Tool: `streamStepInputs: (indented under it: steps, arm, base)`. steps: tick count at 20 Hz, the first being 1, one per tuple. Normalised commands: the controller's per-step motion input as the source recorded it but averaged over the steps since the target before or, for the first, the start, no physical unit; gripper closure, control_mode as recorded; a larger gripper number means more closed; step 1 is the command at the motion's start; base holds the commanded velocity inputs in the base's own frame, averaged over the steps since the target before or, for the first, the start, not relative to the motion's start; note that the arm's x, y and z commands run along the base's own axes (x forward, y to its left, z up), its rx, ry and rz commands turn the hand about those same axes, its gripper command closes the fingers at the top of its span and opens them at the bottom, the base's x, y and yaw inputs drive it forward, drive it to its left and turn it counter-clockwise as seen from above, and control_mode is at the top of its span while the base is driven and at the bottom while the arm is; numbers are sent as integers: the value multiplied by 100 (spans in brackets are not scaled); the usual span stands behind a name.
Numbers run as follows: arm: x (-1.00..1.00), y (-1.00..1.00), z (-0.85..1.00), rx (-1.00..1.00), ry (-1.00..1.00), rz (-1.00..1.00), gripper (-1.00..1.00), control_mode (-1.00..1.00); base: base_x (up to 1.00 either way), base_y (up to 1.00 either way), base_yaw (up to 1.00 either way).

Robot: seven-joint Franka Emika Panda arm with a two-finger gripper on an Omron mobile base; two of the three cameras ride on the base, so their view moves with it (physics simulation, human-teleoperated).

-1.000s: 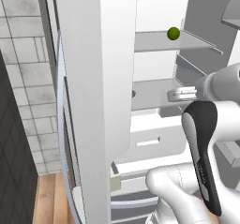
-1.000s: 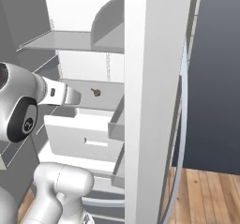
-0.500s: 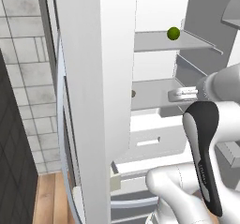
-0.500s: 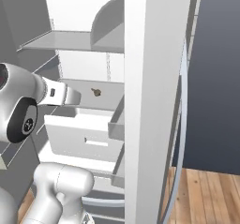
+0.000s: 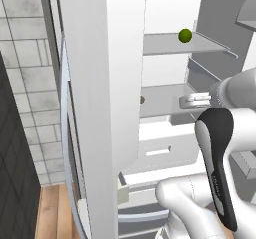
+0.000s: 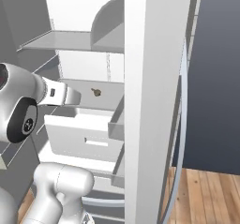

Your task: Retrieve the bottle and the shaker from the cabinet and place them next to the mixing bowl on the counter. Then add garlic from the fridge to the mixing bowl.

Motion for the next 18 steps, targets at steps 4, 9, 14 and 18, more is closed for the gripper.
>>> streamStepInputs:
  steps: [4,9,14,18]
  arm:
    - [6,0,0,0,5,0,-100,-100]
    - [54,7,0,-4,30,0,-100,-100]
    - [78,11,-12,-3,33,0,-100,-100]
    - [36,0,-44,2,-7,0,-100,-100]
  base:
    - [14,-6,0]
    - [0,0,0]
    - [0,0,0]
    - [0,0,0]
